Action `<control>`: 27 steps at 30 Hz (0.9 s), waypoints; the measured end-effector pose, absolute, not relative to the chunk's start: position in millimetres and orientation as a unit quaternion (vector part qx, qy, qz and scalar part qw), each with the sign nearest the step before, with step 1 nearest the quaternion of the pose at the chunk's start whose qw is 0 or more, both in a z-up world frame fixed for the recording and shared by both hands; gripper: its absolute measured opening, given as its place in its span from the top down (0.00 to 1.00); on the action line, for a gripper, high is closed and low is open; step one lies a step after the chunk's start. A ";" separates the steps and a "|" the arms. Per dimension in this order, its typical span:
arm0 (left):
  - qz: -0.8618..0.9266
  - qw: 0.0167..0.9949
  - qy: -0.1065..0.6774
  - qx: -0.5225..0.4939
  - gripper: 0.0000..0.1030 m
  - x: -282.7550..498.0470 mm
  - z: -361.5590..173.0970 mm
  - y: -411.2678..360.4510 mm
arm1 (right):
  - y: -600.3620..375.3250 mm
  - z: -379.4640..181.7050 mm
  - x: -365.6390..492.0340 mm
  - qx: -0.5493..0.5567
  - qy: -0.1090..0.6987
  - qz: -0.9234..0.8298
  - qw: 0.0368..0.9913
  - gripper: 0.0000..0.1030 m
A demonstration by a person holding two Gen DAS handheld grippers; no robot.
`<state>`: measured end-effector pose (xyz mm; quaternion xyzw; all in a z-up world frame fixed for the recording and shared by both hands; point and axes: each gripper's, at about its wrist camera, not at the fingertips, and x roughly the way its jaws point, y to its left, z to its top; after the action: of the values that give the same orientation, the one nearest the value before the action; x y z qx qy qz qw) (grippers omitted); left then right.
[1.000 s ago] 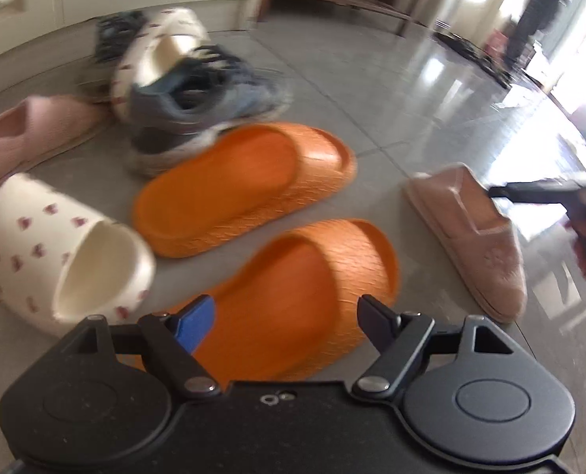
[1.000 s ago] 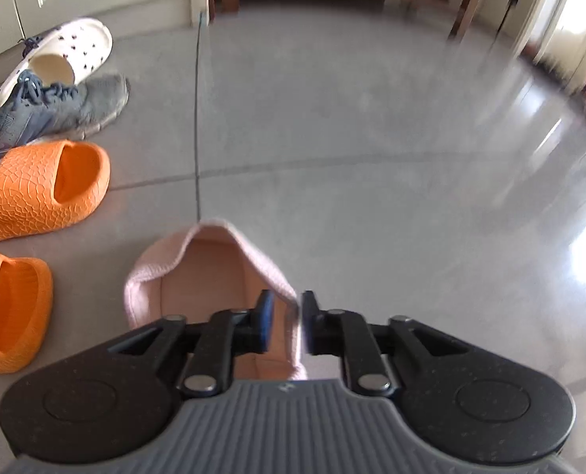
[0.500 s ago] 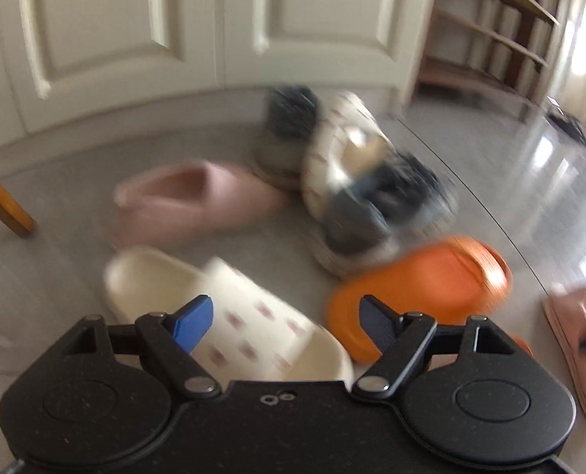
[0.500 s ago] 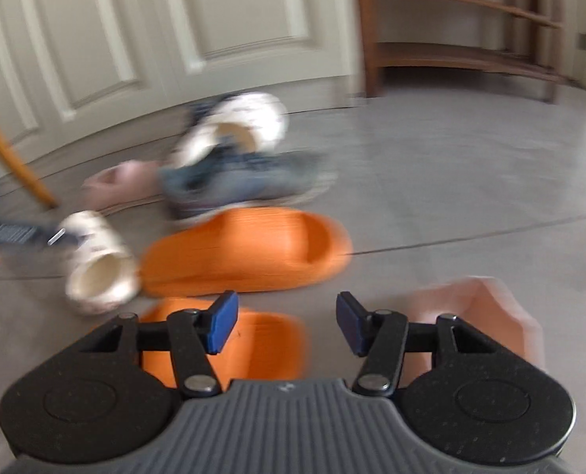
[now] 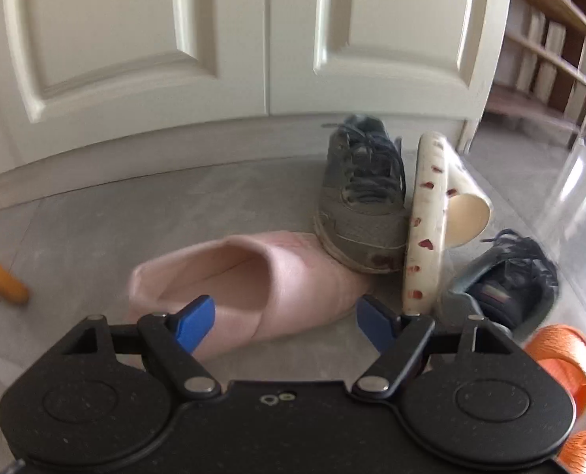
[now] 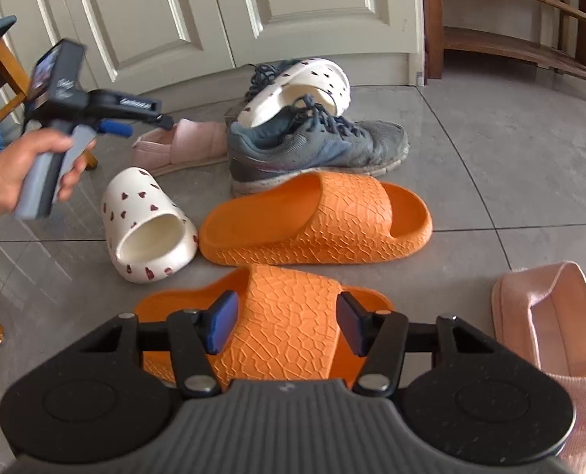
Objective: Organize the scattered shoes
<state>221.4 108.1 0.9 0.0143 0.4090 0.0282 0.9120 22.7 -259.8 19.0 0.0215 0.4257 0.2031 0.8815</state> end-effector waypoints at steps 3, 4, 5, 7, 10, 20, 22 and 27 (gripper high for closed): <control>0.025 0.907 0.419 0.020 0.31 240.0 -7.1 107.6 | -263.6 18.5 20.1 0.026 0.430 0.196 0.881 0.43; 0.021 0.906 0.423 0.021 0.31 244.3 -10.5 107.7 | -264.4 18.9 19.0 0.024 0.429 0.194 0.882 0.43; 0.020 0.904 0.427 0.022 0.32 248.3 -14.1 108.4 | -265.4 19.0 17.6 0.021 0.430 0.191 0.882 0.43; 0.028 0.899 0.437 0.015 0.32 255.0 -22.0 112.6 | -266.7 18.3 16.2 0.017 0.437 0.187 0.880 0.43; 0.023 0.896 0.443 -0.024 0.37 264.2 -31.9 124.3 | -265.7 19.9 13.6 0.007 0.442 0.189 0.877 0.43; -0.038 0.898 0.422 -0.116 0.92 243.9 -19.8 144.2 | -260.7 20.1 10.7 -0.002 0.445 0.192 0.875 0.43; -0.040 0.906 0.404 -0.117 0.93 226.8 -8.0 146.7 | -259.4 22.3 11.0 0.000 0.439 0.192 0.878 0.43; -0.082 0.918 0.372 -0.112 1.00 201.2 32.5 152.3 | -252.1 25.1 14.7 0.009 0.426 0.192 0.884 0.43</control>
<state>201.2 152.3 32.5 -0.1122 0.3721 -0.0817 0.9177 14.7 -252.1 25.1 0.0089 0.4262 0.1919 0.8840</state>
